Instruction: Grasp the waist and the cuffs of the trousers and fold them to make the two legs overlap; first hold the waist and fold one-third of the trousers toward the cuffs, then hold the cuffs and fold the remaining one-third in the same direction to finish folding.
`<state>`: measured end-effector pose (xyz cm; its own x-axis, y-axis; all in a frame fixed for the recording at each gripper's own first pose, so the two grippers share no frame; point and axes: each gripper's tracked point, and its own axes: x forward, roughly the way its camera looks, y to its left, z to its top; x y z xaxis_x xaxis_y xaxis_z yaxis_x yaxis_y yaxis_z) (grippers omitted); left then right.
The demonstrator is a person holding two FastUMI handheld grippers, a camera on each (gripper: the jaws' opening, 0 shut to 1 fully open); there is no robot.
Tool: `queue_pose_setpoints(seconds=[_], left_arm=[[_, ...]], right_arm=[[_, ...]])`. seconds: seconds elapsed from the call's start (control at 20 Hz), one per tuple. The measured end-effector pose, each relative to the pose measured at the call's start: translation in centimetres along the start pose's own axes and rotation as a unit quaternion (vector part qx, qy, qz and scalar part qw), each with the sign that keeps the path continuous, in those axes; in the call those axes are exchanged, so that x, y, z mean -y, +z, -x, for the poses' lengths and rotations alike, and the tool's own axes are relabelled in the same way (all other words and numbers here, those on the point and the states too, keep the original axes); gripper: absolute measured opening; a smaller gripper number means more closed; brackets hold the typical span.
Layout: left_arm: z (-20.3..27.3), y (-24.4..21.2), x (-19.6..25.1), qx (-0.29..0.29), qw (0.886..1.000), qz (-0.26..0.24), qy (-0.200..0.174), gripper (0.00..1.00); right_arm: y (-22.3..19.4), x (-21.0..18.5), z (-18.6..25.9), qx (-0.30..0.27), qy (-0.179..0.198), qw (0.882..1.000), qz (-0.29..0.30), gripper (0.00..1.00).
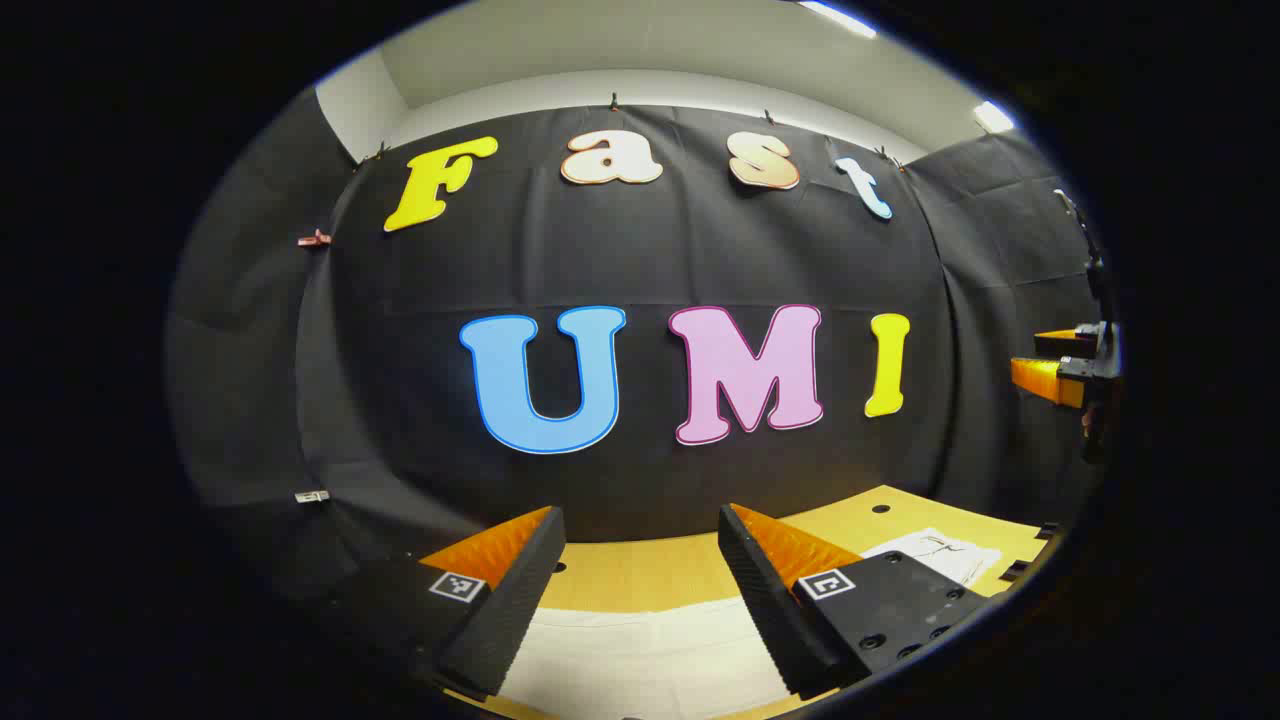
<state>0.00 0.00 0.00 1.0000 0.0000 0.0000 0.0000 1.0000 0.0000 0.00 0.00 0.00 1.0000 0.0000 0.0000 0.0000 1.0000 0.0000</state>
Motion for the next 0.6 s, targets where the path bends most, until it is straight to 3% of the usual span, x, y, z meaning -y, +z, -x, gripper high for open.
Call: queue_pose_setpoints(seconds=[0.6], left_arm=[[1.2,-0.1,-0.1,0.007,1.0,-0.022,-0.015,0.98]], right_arm=[[0.5,0.2,0.5,0.007,-0.016,1.0,0.011,0.97]])
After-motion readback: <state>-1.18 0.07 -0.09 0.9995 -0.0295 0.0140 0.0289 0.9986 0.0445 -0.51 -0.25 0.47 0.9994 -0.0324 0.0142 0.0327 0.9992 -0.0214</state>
